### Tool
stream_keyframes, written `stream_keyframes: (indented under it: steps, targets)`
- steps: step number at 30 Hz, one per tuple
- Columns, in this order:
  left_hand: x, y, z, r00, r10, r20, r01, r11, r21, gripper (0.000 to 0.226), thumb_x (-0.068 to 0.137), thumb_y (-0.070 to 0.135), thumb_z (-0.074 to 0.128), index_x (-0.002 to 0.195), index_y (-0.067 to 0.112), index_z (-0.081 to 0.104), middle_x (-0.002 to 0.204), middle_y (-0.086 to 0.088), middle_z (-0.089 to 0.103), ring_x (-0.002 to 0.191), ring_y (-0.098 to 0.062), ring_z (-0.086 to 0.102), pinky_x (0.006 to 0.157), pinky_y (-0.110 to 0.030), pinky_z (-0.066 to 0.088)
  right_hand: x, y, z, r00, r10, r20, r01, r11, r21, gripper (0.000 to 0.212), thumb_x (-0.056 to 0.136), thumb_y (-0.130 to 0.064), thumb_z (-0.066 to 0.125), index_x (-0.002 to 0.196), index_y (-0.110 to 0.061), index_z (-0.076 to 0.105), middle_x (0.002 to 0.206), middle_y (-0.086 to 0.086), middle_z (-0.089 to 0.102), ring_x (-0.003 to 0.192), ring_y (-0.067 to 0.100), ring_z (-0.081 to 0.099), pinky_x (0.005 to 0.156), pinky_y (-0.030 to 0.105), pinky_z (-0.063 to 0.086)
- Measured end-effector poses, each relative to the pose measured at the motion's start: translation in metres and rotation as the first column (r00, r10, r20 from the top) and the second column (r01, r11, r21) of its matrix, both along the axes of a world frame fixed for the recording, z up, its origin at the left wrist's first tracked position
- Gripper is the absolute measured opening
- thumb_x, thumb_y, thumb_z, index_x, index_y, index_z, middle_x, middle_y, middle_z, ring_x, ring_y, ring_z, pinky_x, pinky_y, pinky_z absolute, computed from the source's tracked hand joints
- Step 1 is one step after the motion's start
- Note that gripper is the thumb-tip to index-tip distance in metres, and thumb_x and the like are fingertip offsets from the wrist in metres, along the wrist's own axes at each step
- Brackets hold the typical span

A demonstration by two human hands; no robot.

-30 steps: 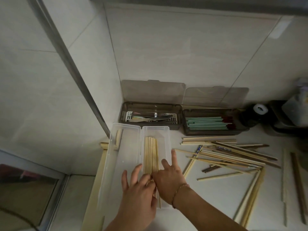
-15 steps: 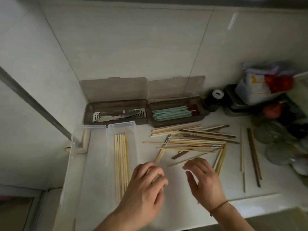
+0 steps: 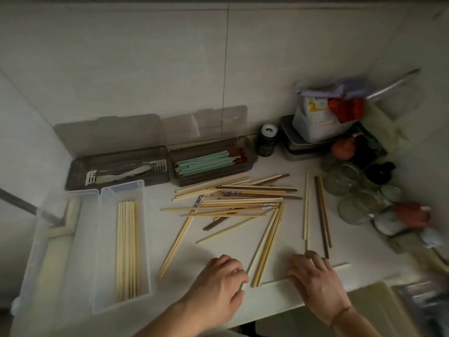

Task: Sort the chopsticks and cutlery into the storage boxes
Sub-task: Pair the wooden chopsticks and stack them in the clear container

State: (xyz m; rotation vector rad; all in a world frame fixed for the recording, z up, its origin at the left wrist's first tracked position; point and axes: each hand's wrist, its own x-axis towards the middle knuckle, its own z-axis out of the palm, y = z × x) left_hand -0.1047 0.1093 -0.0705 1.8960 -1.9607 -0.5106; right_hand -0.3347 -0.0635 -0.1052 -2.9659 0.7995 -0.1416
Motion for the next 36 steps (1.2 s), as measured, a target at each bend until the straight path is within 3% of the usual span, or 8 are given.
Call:
stream_keyframes:
  steps: [4,8,15,20,24,28,31,36]
  targets:
    - [-0.014,-0.015,0.0,1.0,0.013,0.016,-0.013,0.999,0.039,0.037,0.092,0.044,0.042,0.12,0.023,0.056,0.118,0.006,0.055,0.112,-0.015,0.045,0.097,-0.032,0.039,0.006,0.006,-0.007,0.999,0.042,0.014,-0.04,0.995,-0.09,0.021,0.082,-0.031,0.045,0.088,-0.028,0.065,0.101,-0.006,0.064,0.1,0.024,0.046,0.078,0.033,0.032]
    - [-0.021,-0.019,0.006,0.98,0.197,-0.037,-0.198,0.98,-0.032,0.032,0.093,0.05,0.04,0.102,0.027,0.06,0.097,0.011,0.06,0.09,-0.011,0.053,0.081,-0.029,0.041,0.035,0.017,0.021,0.981,0.076,0.179,-0.07,0.997,-0.043,0.008,0.086,-0.028,0.044,0.087,-0.028,0.052,0.086,-0.011,0.062,0.092,0.02,0.05,0.077,0.037,0.033]
    - [0.047,0.013,0.063,0.764,0.545,-0.346,-0.583,0.812,-0.009,0.038,0.083,0.056,0.056,0.07,0.02,0.061,0.054,0.007,0.049,0.05,-0.009,0.043,0.048,-0.019,0.027,0.101,0.032,0.067,0.902,0.164,0.399,-0.227,0.967,0.114,0.009,0.092,-0.024,0.051,0.101,-0.025,0.054,0.093,-0.012,0.061,0.082,0.014,0.055,0.072,0.025,0.041]
    - [0.122,0.051,0.096,0.597,0.662,-0.453,-0.762,0.645,-0.061,0.039,0.086,0.056,0.057,0.065,0.023,0.062,0.055,0.009,0.053,0.05,-0.006,0.046,0.048,-0.018,0.033,0.148,0.068,0.087,0.832,0.314,0.458,-0.476,0.827,0.299,0.017,0.091,-0.019,0.058,0.108,-0.023,0.058,0.098,-0.012,0.061,0.083,0.01,0.06,0.072,0.02,0.05]
    - [0.159,0.074,0.086,0.431,0.707,-0.561,-0.869,0.492,-0.047,0.03,0.088,0.056,0.053,0.082,0.029,0.064,0.068,0.007,0.064,0.067,-0.011,0.062,0.068,-0.036,0.052,0.195,0.112,0.099,0.801,0.342,0.491,-0.571,0.683,0.456,0.015,0.089,-0.018,0.063,0.102,-0.026,0.065,0.09,-0.016,0.06,0.075,-0.011,0.05,0.07,0.008,0.042]
    - [0.165,0.104,0.06,0.473,0.821,-0.32,-0.881,0.451,-0.145,0.031,0.095,0.034,0.054,0.121,0.019,0.06,0.11,0.003,0.065,0.106,-0.013,0.057,0.095,-0.032,0.045,0.245,0.14,0.103,0.843,0.329,0.425,-0.49,0.795,0.356,0.005,0.08,-0.029,0.064,0.085,-0.031,0.062,0.073,-0.018,0.059,0.069,0.0,0.052,0.063,0.016,0.044]
    - [0.16,0.121,0.041,0.604,0.797,-0.004,-0.778,0.588,-0.224,0.035,0.085,0.036,0.048,0.11,0.02,0.066,0.112,0.005,0.061,0.111,-0.019,0.052,0.095,-0.04,0.043,0.281,0.151,0.096,0.885,0.412,0.215,-0.456,0.861,0.228,0.011,0.075,-0.039,0.057,0.075,-0.029,0.061,0.063,-0.014,0.059,0.071,0.012,0.054,0.06,0.028,0.048]
    - [0.148,0.133,0.014,0.658,0.739,0.141,-0.73,0.673,-0.123,0.026,0.074,0.032,0.06,0.098,0.026,0.067,0.108,0.011,0.06,0.114,-0.02,0.051,0.097,-0.053,0.039,0.322,0.159,0.079,0.849,0.476,-0.228,-0.493,0.87,-0.019,0.025,0.071,-0.048,0.064,0.07,-0.024,0.07,0.056,-0.005,0.064,0.076,0.022,0.059,0.078,0.041,0.045]
